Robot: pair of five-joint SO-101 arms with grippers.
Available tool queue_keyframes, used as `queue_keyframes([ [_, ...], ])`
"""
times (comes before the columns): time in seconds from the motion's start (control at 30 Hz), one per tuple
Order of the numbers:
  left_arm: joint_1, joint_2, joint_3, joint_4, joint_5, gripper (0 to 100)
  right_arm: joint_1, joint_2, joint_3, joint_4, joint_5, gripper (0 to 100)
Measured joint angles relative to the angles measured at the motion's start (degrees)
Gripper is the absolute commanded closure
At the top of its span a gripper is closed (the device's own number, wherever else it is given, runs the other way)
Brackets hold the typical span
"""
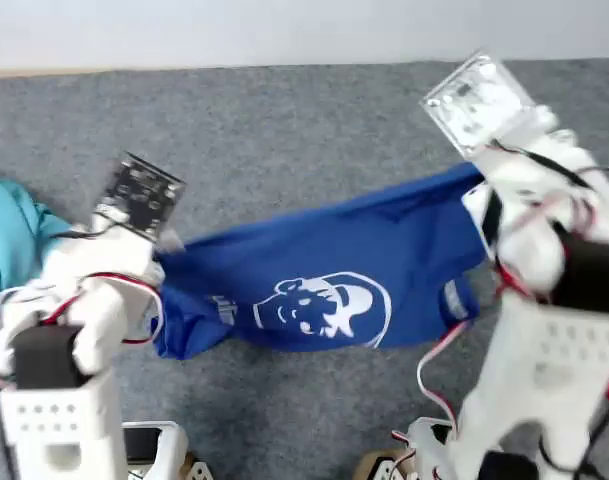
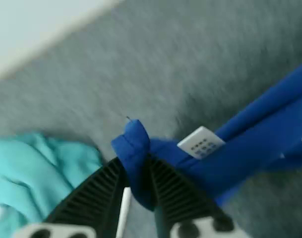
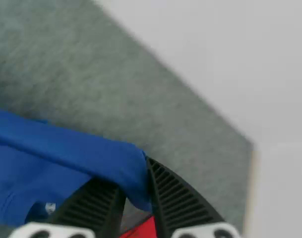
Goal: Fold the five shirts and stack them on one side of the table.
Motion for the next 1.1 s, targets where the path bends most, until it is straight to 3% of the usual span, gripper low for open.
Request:
queue_keyframes([
  [0.23, 0.1, 0.0, 26.9, -15.9, 0.0, 100, -0.6, 8.8, 16.9, -7.9, -0.5, 98.7],
  [0.43, 0.1, 0.0, 38.8, -27.5, -1.9, 92, -0.6, 9.7, 24.0, -12.7, -0.5, 98.7],
  [0.57, 0.1, 0.0, 39.1, -27.1, -2.4, 86, -0.3, 9.7, 24.2, -12.7, -0.6, 98.7],
  [0.77, -4.7, 0.1, 27.9, -16.2, -4.0, 79, 2.1, 9.7, 24.2, -12.7, -0.6, 98.7],
  [0.93, -12.0, 0.1, 19.7, -11.9, -12.5, 79, 3.0, 9.1, 24.2, -12.7, -0.6, 98.7],
  [1.1, -12.7, 0.1, 18.6, -10.3, -16.4, 79, 3.1, 7.9, 24.2, -12.7, -0.6, 98.7],
])
